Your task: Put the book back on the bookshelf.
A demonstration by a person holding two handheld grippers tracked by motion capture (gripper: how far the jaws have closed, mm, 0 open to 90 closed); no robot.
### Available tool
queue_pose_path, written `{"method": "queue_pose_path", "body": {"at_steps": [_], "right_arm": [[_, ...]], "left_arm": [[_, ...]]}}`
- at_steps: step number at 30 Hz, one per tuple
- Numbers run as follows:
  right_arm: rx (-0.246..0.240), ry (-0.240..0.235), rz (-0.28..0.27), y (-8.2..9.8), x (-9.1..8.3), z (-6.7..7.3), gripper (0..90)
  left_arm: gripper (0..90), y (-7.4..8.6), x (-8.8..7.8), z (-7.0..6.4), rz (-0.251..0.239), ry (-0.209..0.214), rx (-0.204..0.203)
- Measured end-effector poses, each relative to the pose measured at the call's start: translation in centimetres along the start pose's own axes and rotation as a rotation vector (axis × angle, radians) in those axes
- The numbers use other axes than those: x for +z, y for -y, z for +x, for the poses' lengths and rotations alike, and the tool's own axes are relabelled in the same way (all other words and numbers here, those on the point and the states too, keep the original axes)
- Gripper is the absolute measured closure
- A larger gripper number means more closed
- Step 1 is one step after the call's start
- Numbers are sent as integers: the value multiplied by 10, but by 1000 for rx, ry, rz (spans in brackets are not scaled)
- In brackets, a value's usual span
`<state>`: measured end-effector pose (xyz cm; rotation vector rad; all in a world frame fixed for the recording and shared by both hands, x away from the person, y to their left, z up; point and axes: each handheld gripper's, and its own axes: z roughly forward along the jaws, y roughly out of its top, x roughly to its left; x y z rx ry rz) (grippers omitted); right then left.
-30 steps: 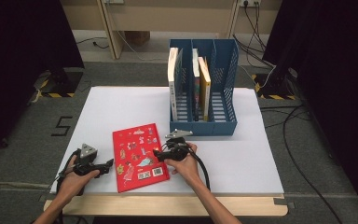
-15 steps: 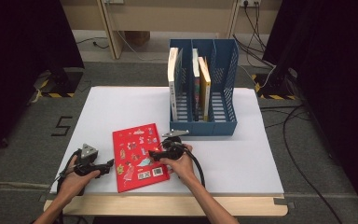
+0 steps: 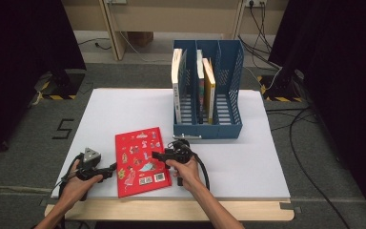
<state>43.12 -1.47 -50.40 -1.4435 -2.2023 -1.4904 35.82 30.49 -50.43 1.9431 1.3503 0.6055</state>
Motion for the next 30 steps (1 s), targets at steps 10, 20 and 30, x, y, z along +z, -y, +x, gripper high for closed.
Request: {"method": "queue_pose_path", "body": {"at_steps": [10,20,30], "right_arm": [[-20,51,3,1,3,8,298],[-59,79,-13,-5,10,5,367],[-96,95,-4,-6,13,5,349]], "left_arm": [[286,0,-1,-2,0,-5,2],[293,0,-1,-2,1,0,11],[294,-1,-1,-2,6,-2,11]]}}
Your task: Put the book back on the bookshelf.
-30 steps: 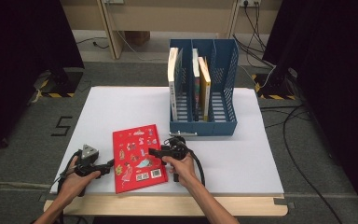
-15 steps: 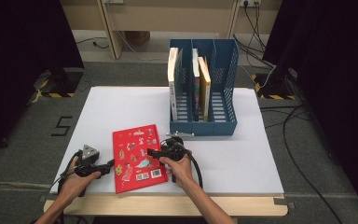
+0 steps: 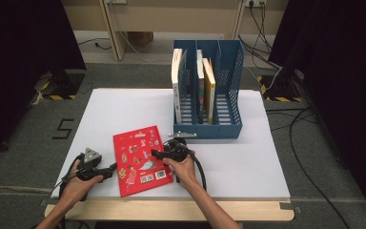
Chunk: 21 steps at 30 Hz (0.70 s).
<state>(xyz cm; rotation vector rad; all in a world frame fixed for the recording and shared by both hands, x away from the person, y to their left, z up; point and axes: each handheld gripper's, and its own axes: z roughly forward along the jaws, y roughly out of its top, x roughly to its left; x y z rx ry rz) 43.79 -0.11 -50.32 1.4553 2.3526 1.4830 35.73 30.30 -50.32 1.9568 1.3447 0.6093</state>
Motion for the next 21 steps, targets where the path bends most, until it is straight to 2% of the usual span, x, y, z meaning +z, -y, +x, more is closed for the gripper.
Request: {"method": "queue_pose_path", "body": {"at_steps": [2,4,6,7,10,11,12,13,15,21], "right_arm": [[28,-1,-10,1,0,1,341],[83,-29,-30,2,-1,-3,343],[97,-32,-35,4,-2,-2,342],[81,-26,-28,4,-3,-1,341],[131,-52,-31,6,-6,-3,339],[163,-64,-34,7,-7,-4,339],[179,-65,-36,8,-8,-4,339],[173,-64,-33,8,-8,-3,339],[214,-84,-34,8,-9,-5,342],[226,-96,-32,12,-12,-3,338]], "left_arm": [[295,0,0,0,1,-1,0],[297,0,0,-1,0,-4,-3],[298,0,0,-1,-2,-3,-7],[298,0,0,-1,-4,-4,-8],[298,1,0,-1,-6,-5,-11],[299,1,0,-1,-6,-5,-11],[298,1,0,-1,-7,-5,-11],[299,1,0,-1,-7,-6,-9],[299,1,0,-1,-8,-8,-9],[302,1,0,-2,-9,-15,-16]]}}
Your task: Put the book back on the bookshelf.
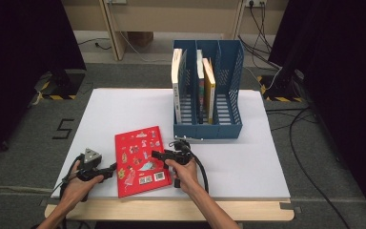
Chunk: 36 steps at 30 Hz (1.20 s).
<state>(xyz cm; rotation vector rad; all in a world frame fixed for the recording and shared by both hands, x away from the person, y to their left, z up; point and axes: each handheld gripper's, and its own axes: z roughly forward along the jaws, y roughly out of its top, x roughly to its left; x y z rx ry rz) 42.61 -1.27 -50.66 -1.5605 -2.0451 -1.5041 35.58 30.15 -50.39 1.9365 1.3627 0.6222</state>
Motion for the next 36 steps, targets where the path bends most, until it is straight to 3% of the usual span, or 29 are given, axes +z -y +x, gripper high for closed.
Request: {"method": "queue_pose_path", "body": {"at_steps": [5,8,10,12,15,16,20,24,26,36], "right_arm": [[-29,9,22,-2,-1,-1,387],[-70,25,33,-2,-2,0,431],[-53,16,37,-2,-4,-3,460],[-74,10,45,-1,-5,-4,459],[-52,-6,49,-1,-7,-5,462],[3,-28,51,-1,-8,-7,461],[13,-49,61,-1,-9,-10,463],[38,-106,87,6,-2,-5,512],[-17,-77,89,6,3,6,487],[-216,-117,65,-5,-5,12,520]], "left_arm": [[301,0,0,1,1,7,5],[300,0,0,2,0,8,7],[299,0,0,2,0,9,7],[299,0,0,2,0,9,6],[300,0,0,2,-1,10,4],[300,0,0,2,-2,10,4],[300,1,0,2,-4,10,3],[299,1,0,1,-3,9,2],[301,1,0,2,-6,11,2],[292,0,0,5,-3,31,2]]}}
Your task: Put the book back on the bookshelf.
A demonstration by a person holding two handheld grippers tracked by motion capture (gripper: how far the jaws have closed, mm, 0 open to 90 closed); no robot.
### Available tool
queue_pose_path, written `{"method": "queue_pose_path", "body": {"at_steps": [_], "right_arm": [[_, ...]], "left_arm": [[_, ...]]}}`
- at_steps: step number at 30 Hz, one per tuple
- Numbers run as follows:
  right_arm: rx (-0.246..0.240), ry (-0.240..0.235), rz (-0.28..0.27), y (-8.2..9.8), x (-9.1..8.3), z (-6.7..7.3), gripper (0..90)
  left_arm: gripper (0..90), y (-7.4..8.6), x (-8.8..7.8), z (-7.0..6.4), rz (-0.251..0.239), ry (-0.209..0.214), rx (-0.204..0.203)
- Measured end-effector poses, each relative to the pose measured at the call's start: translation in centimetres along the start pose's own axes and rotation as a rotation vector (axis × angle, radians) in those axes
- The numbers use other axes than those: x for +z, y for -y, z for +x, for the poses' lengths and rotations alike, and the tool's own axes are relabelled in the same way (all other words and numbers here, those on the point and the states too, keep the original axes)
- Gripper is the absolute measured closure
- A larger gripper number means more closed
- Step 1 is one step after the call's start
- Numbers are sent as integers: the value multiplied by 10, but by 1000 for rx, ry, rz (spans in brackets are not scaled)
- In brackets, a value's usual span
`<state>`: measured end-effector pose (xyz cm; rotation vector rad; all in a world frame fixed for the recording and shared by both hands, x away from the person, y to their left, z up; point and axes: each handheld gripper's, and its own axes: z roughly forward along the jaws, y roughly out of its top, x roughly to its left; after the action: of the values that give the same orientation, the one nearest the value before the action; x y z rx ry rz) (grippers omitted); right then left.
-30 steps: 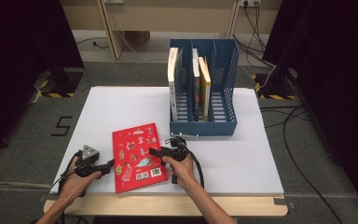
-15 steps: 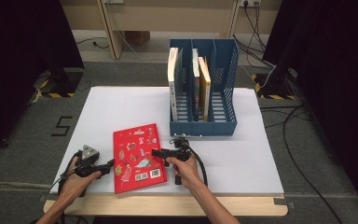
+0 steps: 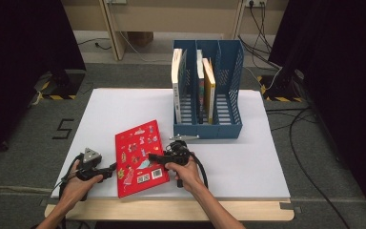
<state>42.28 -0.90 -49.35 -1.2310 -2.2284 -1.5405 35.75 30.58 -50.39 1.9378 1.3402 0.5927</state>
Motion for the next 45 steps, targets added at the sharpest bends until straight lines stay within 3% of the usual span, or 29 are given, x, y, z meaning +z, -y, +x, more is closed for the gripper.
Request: {"method": "queue_pose_path", "body": {"at_steps": [4,10,12,16,21,23,25,27,30,36,38,42,45], "right_arm": [[-37,-10,-27,-1,-4,-1,535],[-111,-47,-127,-10,-18,4,603],[-152,-52,-140,-13,-20,9,614],[-157,-65,-187,-14,-25,13,641],[-199,-64,-219,-16,-30,20,653],[-248,-76,-229,-18,-33,22,653],[-279,-78,-232,-19,-35,25,653],[-301,-80,-236,-20,-36,27,654],[-321,-84,-243,-20,-37,29,655],[-390,-101,-251,-24,-41,31,654],[-394,-105,-241,-27,-41,33,655],[-393,-112,-224,-28,-44,31,658],[-380,-112,-183,-30,-47,29,648]], "left_arm": [[262,0,1,1,-11,18,-19],[197,-1,2,-1,-1,28,-10],[196,-1,2,1,-6,37,-33],[213,-2,0,8,-20,76,-104],[216,-6,3,8,-23,84,-132],[215,-7,4,5,-20,87,-126],[200,-8,6,1,-14,82,-108],[204,-9,5,-2,-12,103,-125],[219,-11,2,-2,-20,102,-129],[256,-18,-3,3,-26,135,-187],[298,-21,-3,5,-30,143,-203],[298,-23,1,12,-22,192,-284],[373,-25,3,8,-23,212,-289]]}}
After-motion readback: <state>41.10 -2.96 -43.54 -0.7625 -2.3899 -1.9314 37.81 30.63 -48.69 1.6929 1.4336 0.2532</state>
